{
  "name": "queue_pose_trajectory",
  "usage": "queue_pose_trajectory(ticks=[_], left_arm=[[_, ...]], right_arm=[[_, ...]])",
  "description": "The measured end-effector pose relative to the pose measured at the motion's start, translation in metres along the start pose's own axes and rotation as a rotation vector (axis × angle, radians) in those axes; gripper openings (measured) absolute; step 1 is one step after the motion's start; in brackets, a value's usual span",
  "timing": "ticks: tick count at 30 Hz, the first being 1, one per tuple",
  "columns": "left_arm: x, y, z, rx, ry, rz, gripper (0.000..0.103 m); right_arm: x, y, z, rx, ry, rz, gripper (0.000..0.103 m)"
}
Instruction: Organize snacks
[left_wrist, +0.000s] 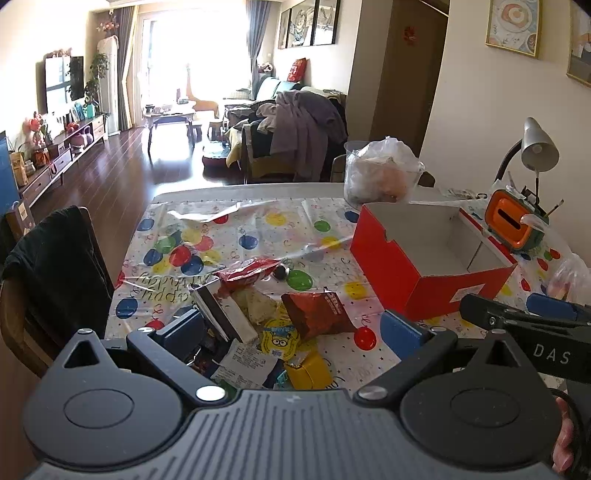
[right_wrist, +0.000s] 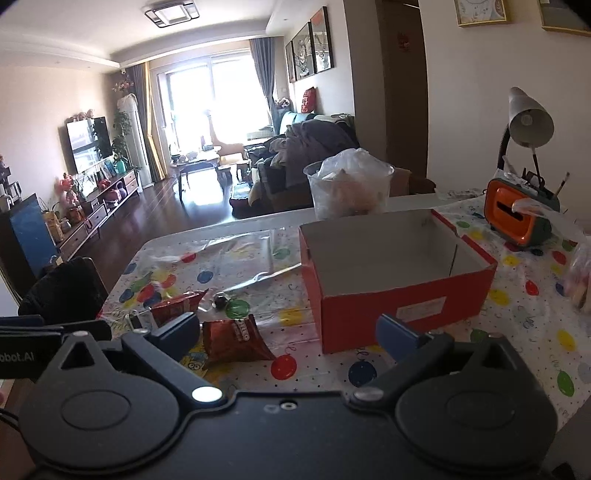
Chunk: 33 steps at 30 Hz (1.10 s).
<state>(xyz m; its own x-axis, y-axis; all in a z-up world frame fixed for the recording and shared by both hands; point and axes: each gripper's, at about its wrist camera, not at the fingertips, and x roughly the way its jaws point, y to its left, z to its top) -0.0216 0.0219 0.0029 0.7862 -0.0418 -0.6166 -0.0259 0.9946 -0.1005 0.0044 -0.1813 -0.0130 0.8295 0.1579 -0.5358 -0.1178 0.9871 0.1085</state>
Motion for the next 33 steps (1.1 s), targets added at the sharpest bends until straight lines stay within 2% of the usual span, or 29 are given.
queue_pose_trajectory(ticks=[10,16,33], left_arm=[[-0.001,0.001,-0.002,-0.011,0.002,0.001,0.103],[-0.002,0.001,-0.007,-0.007,0.010,0.000,0.103],[-0.011,-0.001,-0.009,-0.005,-0.003,0.008,0.103]], right_arm=[[-0.013,0.003,-0.001,-0.037,-0.052,0.028,0.102],[-0.014,0.008,-0.003,-0.052,-0.043,0.059,0.102],[-0.023,0.009,-0.003,-0.053,-0.052,0.066,0.102]])
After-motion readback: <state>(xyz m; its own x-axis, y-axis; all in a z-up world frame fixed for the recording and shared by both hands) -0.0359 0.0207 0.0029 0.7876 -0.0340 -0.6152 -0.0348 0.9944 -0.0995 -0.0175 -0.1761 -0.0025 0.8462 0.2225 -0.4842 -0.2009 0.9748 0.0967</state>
